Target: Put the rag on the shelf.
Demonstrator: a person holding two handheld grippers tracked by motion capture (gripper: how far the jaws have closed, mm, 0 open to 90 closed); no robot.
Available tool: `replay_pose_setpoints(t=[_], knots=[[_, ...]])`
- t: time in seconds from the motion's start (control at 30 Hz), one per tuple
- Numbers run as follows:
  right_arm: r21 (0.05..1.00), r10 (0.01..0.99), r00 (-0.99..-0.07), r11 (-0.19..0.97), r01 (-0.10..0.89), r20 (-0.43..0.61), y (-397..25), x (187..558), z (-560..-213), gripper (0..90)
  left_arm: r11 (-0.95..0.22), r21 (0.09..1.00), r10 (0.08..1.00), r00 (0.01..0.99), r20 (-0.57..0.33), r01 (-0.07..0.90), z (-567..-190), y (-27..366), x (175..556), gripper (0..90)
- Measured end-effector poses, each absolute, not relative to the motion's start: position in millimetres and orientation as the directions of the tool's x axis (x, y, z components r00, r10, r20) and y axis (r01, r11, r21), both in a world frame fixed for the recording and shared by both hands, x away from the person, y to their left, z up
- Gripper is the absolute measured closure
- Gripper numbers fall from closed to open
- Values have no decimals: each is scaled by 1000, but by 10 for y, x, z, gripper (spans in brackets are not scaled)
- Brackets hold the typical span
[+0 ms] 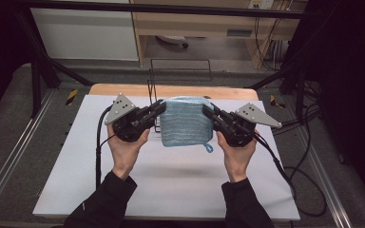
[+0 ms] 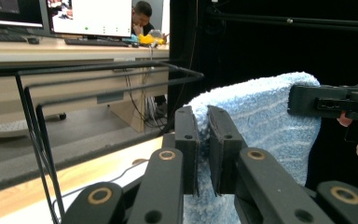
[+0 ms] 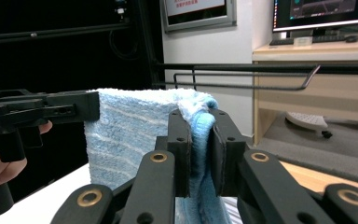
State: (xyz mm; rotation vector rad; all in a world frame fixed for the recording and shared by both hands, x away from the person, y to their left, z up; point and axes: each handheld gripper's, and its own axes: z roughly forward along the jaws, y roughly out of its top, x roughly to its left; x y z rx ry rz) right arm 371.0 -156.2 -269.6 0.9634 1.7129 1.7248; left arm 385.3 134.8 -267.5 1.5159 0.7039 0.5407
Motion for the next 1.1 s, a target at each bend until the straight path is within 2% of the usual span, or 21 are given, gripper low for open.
replay_pose_setpoints(t=[1.1], knots=[[998,806,-591,-63,-19,40,-1382,3932,-2075,806,94,996,741,667,-75,7,-2138,1416,4124,832]])
